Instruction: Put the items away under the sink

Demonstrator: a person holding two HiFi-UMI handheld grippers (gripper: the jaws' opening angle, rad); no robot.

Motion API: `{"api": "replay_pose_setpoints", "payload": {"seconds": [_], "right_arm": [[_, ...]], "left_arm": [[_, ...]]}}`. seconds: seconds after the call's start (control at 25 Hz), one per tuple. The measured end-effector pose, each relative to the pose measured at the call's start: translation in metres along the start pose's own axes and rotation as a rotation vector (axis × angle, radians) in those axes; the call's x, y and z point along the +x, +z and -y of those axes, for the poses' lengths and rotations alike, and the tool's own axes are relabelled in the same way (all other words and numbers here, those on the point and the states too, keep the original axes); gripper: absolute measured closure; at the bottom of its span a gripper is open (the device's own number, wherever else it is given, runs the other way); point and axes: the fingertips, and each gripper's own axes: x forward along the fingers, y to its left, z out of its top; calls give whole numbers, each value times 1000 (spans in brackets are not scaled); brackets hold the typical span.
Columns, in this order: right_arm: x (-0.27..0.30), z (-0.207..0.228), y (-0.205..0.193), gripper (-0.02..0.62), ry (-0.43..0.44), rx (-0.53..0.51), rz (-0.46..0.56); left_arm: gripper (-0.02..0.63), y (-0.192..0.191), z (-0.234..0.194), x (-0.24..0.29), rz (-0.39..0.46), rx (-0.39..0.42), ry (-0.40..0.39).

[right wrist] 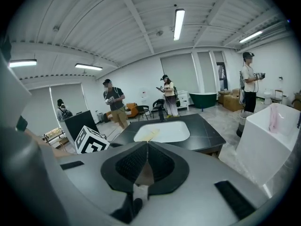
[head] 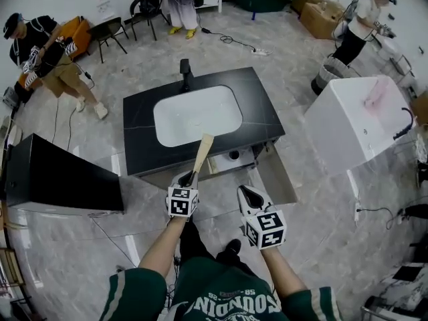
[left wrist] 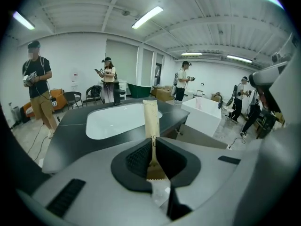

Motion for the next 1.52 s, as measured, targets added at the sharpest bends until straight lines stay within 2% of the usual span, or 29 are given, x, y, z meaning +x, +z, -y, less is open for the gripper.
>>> {"api": "replay_pose_setpoints", "payload": {"seconds": [0.36,0.68,0.88,1.08,1.28,1.52], "right_arm": [[-68,40,-39,552,-18,42,8],[-43,89,-65,552,-66,91,-11],[-6,118,-98,552,-52,64,-52],[46,148,-135,552,-40,54,-38],[102,185,-194,552,-58,79,-63],[162,217,-253,552,-33,77,-50]], "left_arm": [[569,-60,107,-20,-83,32,-62],[569,-101,146,23,-149,-1,-119],[569,-133,146,71,-182,-14,-121],[569,-161,119,128,-173,-72,-91],[569,-187,94,186,-137,-154,-39],[569,-226,76,265,-81,-220,25]]}}
